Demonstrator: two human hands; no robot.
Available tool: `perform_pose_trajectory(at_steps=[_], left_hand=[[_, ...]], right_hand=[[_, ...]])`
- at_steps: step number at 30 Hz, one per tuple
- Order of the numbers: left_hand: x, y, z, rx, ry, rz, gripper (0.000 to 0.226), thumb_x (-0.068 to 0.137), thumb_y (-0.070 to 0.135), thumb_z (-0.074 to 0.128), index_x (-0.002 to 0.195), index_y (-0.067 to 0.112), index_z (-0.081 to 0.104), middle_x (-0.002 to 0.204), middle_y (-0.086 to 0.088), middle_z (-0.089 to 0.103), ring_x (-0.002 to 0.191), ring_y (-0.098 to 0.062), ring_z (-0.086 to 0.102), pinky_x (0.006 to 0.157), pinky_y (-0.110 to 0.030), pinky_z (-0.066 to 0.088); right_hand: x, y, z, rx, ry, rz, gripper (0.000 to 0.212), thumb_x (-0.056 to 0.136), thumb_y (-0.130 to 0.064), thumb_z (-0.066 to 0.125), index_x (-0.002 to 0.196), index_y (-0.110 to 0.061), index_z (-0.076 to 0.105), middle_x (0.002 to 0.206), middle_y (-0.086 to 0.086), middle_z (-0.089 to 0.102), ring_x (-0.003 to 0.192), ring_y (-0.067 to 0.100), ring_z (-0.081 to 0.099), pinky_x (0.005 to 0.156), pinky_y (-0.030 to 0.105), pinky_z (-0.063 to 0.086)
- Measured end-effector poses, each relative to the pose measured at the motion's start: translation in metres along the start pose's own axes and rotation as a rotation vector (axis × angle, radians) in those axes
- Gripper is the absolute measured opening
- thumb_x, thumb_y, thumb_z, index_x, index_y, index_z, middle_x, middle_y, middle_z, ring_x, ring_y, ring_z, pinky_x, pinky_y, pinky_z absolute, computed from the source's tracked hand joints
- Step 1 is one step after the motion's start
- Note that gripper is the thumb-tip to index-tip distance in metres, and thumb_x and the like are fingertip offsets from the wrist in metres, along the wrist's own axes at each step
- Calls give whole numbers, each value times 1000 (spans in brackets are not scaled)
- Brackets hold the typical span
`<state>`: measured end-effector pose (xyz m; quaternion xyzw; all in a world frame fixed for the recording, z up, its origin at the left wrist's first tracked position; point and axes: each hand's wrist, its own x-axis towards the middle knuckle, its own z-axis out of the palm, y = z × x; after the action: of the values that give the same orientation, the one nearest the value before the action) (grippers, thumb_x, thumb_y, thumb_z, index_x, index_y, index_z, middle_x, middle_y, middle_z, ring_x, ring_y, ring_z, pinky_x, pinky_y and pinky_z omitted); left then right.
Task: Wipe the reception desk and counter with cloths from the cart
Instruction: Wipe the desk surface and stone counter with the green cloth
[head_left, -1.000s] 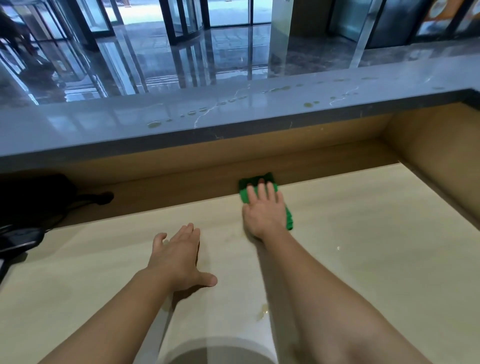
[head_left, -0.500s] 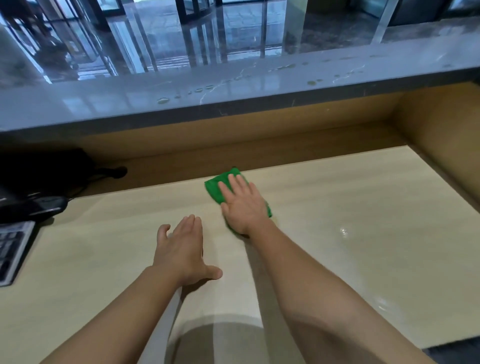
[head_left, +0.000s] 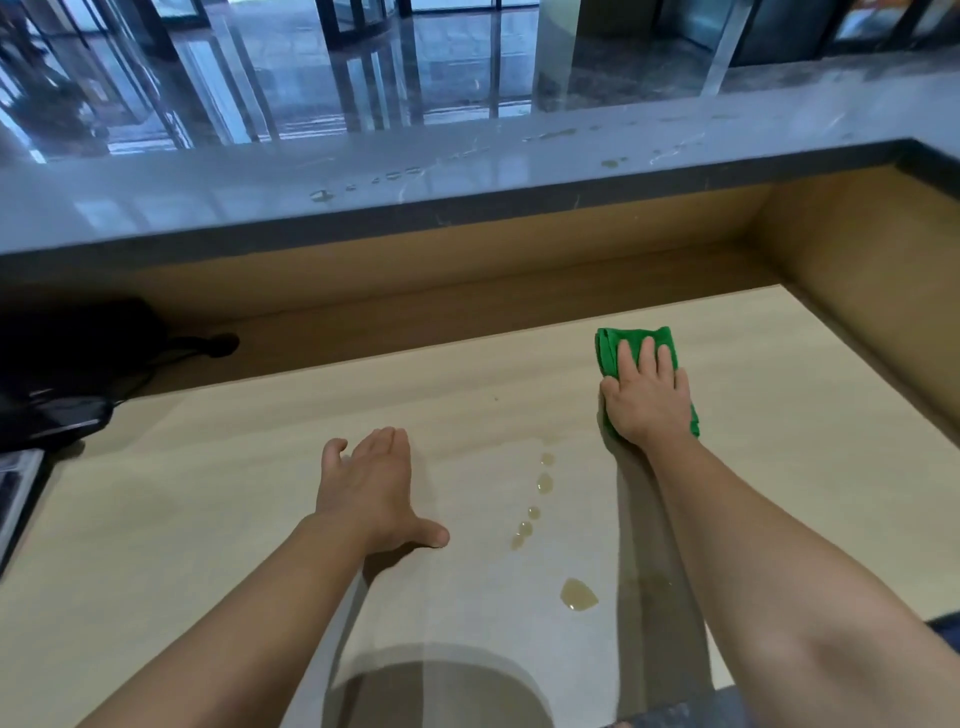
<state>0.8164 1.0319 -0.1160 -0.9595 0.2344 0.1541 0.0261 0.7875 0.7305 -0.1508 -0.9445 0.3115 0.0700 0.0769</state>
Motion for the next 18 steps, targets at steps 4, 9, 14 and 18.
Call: perform_pose_trajectory(at_steps=[4, 9, 14, 18], left_hand=[[-6, -2, 4, -60, 56, -3, 83, 56, 76, 68, 112, 23, 39, 118, 9, 46, 123, -13, 42, 112, -44, 13], [-37, 0, 23, -117, 162, -49, 101, 76, 70, 57, 150, 15, 16, 160, 1, 17, 148, -14, 10, 117, -43, 2], [-73, 7, 39, -196, 179, -42, 92, 79, 66, 56, 150, 21, 18, 162, 1, 11, 149, -13, 3, 116, -39, 3], [-91, 18, 37, -160, 148, 7, 83, 84, 62, 53, 149, 20, 23, 160, 0, 15, 148, -13, 10, 113, -37, 9]], right_hand=[[-32, -51, 10, 17, 9, -7, 59, 103, -38, 15, 156, -20, -5, 163, 10, -12, 150, 27, -10, 122, 44, -1], [-86, -133, 31, -13, 1, -231, 60, 103, -39, 14, 155, -20, -9, 162, 10, -15, 149, 28, -13, 121, 46, -3], [-120, -167, 44, -64, -89, -464, 60, 104, -38, 18, 155, -22, -8, 162, 7, -18, 149, 25, -18, 121, 45, -7], [-117, -137, 33, -69, -113, -580, 58, 104, -38, 19, 156, -25, -5, 162, 4, -15, 150, 21, -15, 122, 42, -4]])
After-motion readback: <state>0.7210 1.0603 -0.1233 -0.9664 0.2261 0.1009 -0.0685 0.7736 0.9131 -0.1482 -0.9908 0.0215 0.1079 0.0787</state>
